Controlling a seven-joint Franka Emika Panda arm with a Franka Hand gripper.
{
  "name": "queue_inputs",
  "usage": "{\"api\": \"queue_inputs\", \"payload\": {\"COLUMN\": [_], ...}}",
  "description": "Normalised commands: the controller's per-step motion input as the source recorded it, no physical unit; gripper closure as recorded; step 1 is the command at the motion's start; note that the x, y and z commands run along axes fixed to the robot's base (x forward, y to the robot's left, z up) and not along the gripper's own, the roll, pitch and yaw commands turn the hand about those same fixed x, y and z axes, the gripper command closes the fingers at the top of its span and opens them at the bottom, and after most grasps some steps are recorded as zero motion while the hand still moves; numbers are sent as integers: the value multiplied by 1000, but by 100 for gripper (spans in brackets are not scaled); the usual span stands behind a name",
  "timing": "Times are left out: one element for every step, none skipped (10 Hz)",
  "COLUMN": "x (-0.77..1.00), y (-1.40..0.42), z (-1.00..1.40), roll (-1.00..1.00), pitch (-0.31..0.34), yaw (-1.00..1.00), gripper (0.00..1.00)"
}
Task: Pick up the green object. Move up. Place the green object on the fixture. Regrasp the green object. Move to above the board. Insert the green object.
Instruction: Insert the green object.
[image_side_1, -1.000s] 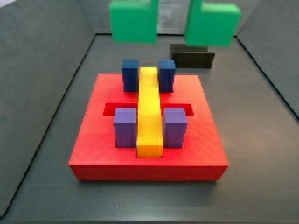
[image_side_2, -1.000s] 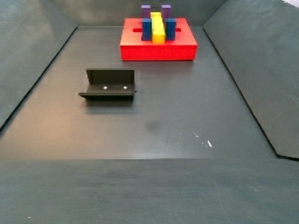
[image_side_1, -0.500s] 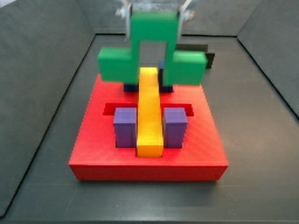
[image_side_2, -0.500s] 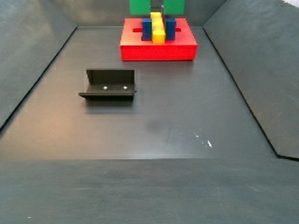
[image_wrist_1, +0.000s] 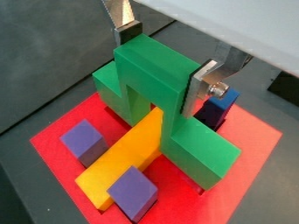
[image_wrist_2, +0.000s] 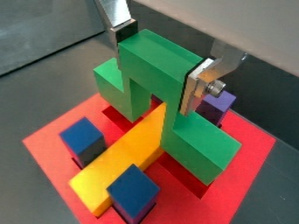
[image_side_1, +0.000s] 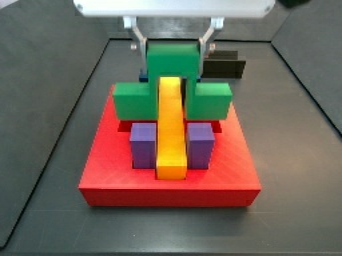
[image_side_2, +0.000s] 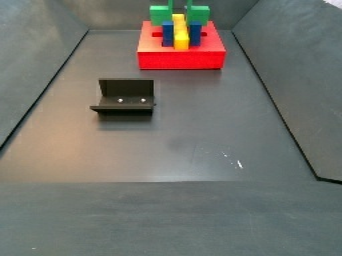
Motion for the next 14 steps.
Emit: {"api": "queue_inputs", "payload": {"x": [-29,0,106,160,137,46,14,34,51,0,0,0,0,-6], "y": [-129,-71,0,0,0,-9,-20,0,0,0,-14,-77,-69,-51], "z": [-246,-229,-91,-20,0,-11,-26,-9,0,-31,-37,-34,-123,-160], "roll": [121,146,179,180,173,174,183,207,233,246,251,211,117,0], "pitch": [-70,-74,-40,-21,-13,-17,-21,-20,-3,-10,0,0,0,0], "yaw": [54,74,91,89,83,80,66,40,3,0,0,-77,-71,-31], "gripper": [100,100,100,100,100,100,100,100,100,100,100,100,100,100]}}
